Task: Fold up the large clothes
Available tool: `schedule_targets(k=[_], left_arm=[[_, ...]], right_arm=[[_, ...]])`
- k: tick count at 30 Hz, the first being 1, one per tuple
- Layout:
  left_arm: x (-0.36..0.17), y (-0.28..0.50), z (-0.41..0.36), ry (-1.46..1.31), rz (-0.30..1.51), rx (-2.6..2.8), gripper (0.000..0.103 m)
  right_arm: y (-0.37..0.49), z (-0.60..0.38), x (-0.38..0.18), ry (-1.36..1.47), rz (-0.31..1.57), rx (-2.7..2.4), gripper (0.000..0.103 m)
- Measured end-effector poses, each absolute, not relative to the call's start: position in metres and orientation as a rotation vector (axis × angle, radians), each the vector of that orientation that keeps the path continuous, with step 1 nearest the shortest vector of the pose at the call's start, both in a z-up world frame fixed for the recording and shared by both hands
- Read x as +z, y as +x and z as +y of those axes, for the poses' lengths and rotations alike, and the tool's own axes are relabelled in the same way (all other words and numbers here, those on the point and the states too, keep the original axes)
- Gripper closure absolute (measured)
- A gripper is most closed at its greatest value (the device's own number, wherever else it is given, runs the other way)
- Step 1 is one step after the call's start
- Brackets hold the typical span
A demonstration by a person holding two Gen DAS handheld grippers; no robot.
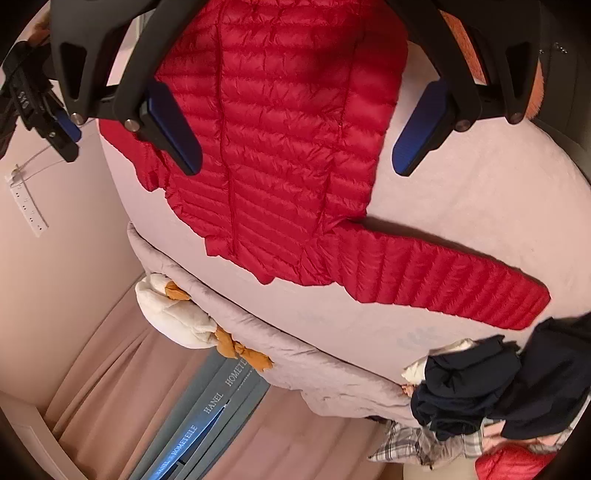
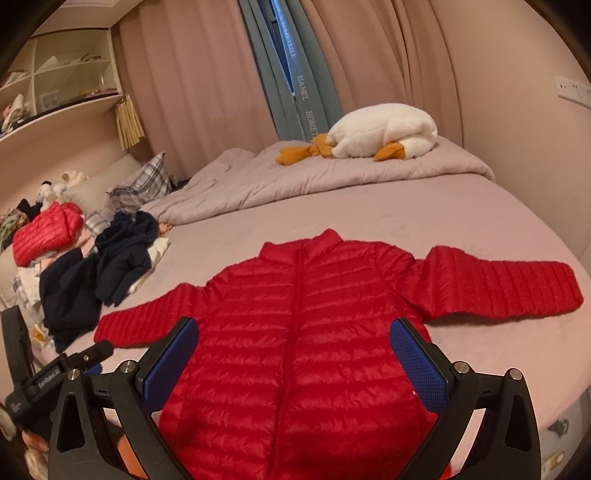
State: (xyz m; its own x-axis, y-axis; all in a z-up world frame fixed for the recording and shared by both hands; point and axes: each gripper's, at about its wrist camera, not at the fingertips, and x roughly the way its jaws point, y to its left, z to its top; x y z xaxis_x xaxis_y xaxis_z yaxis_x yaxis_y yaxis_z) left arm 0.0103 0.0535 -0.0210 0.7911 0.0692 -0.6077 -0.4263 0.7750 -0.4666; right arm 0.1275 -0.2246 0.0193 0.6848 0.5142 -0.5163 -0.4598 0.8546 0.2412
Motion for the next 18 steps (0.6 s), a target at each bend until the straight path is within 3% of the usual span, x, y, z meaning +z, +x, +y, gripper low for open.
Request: schedule_targets(k=[18], left_arm=[[-0.038,0.029,0.058,-0.670,0.660,0.275,0.000]], right_arm=[[0.139,-0.228,0.010,0.110,0.646,0.503,0.009]])
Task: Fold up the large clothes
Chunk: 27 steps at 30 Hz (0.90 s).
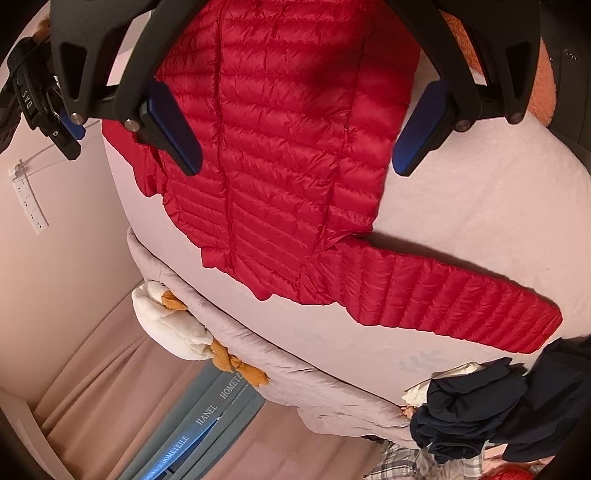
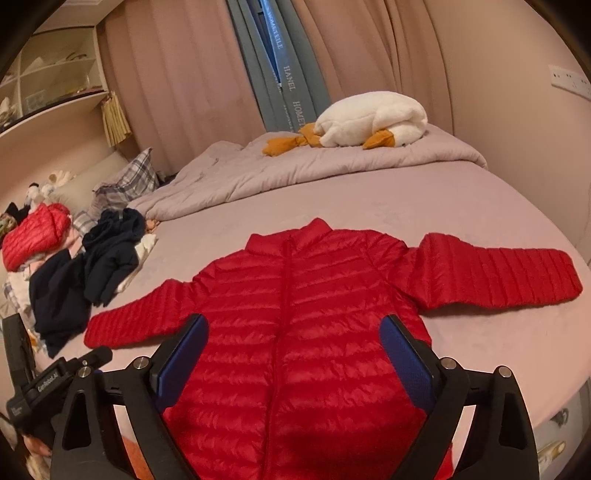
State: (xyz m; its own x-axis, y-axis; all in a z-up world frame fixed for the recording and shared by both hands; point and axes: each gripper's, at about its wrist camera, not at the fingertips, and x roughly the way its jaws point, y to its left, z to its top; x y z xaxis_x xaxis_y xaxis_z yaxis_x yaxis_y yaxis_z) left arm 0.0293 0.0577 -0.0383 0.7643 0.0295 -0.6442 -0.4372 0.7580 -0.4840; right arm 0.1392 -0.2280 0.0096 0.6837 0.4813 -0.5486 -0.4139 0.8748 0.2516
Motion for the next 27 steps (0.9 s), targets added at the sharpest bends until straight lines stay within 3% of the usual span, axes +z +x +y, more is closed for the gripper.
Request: schedule_targets(k=[8,27], left_arm=[[-0.044,0.036,0.053,-0.667,0.681,0.263,0.001],[-0.047,0.040,0.045,-0.669,0.708,0.252,0.001]], right_arm=[[0.145,-0.245,0.010,0.167,0.644,0.457,0.017],[0.150,-0.259,0.008,0.197,0.641,0.420,0.018]])
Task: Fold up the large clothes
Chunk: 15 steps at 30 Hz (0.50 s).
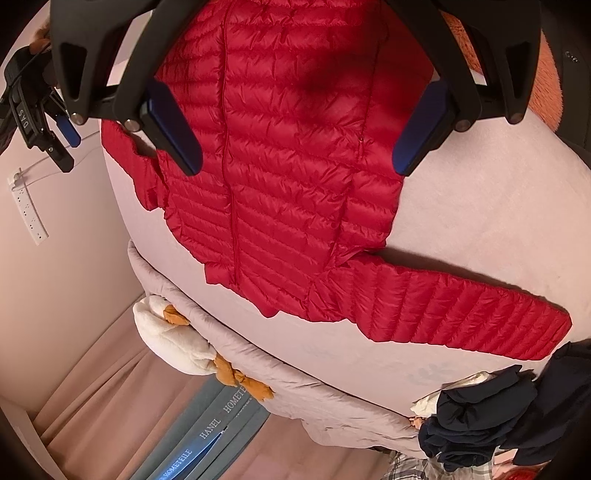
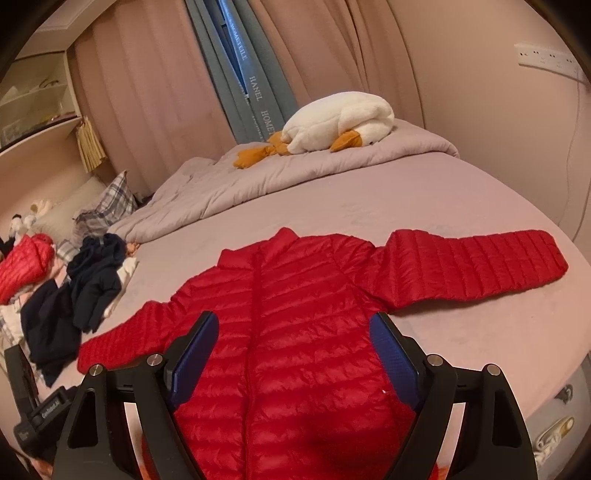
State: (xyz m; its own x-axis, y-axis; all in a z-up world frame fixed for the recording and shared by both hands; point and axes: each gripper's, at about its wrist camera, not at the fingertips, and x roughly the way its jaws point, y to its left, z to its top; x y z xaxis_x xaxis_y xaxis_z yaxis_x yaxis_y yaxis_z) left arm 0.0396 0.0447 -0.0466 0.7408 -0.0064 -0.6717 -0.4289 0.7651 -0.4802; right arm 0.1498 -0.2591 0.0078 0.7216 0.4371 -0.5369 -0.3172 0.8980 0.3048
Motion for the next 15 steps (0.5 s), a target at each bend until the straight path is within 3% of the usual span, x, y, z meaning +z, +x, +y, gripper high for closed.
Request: schedule_targets(k=[15], left_arm=[[0.006,0.065,0.038,-0.625,0.661,0.228,0.001]], right_arm=[[0.167,-0.307,0.060,0.276,0.566,0.331,0.018]])
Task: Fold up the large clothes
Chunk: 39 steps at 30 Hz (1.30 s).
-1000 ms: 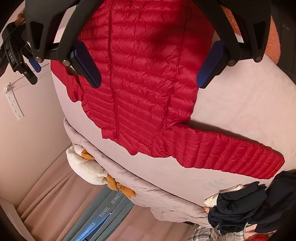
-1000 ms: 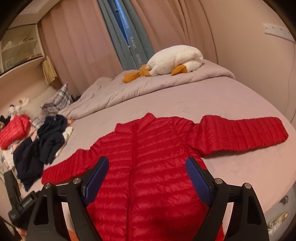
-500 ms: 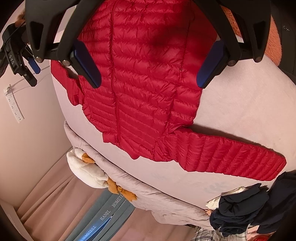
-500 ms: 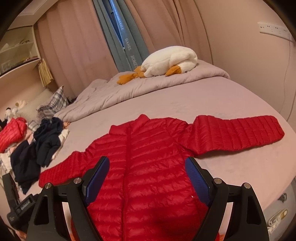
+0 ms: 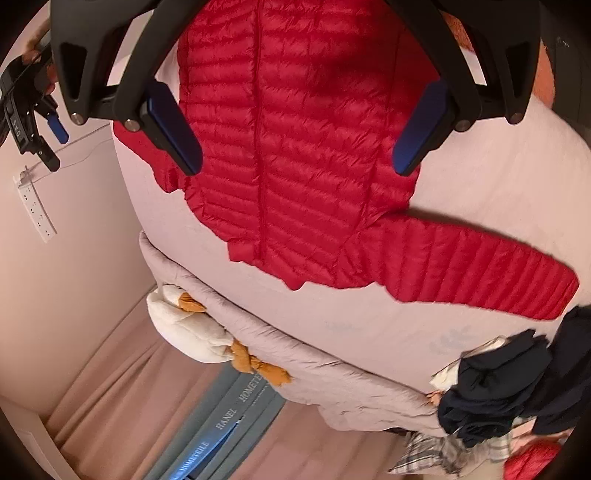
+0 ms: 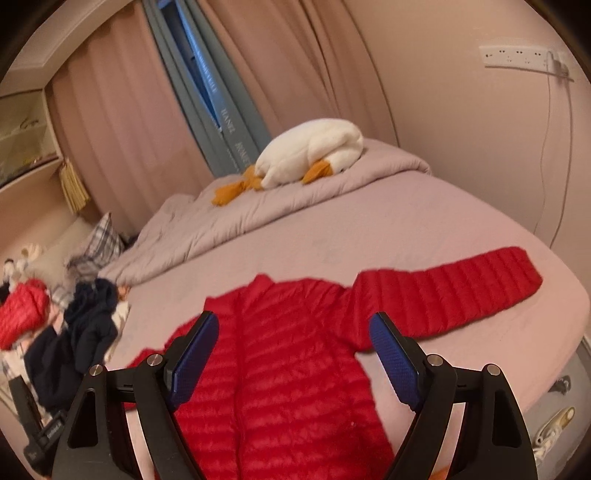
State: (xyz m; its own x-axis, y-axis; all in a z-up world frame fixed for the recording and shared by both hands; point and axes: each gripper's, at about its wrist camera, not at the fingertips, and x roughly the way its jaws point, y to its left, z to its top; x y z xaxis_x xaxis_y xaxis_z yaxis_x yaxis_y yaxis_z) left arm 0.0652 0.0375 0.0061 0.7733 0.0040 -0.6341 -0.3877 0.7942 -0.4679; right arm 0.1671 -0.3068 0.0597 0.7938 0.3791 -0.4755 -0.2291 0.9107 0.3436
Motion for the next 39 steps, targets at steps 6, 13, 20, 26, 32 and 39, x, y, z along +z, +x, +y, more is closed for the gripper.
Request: schedule_targets(k=[6,13,20,26,32,39], left_arm=[[0.000,0.077,0.036,-0.584,0.677,0.269,0.001],[0.002,0.077,0.029,-0.508,0.683,0.286,0.001],[0.011,0.068,0.019,-0.448,0.665,0.238,0.001],[0.024,0.051,0.011,-0.369,0.656,0.196,0.001],[0.052,0.033,0.005,-0.315,0.605,0.103,0.000],[0.109,0.012,0.005,-0.304,0.465,0.033,0.000]], right_arm=[[0.169,-0.285,0.059,0.136,0.538,0.283,0.018],[0.160,-0.283,0.056,0.126,0.535,0.321,0.018],[0.131,-0.278,0.074,0.060,0.470,0.292,0.018],[0.106,-0.269,0.095,-0.002,0.426,0.294,0.018],[0.071,-0.241,0.133,-0.150,0.328,0.369,0.018],[0.066,-0.198,0.178,-0.199,0.270,0.572,0.018]])
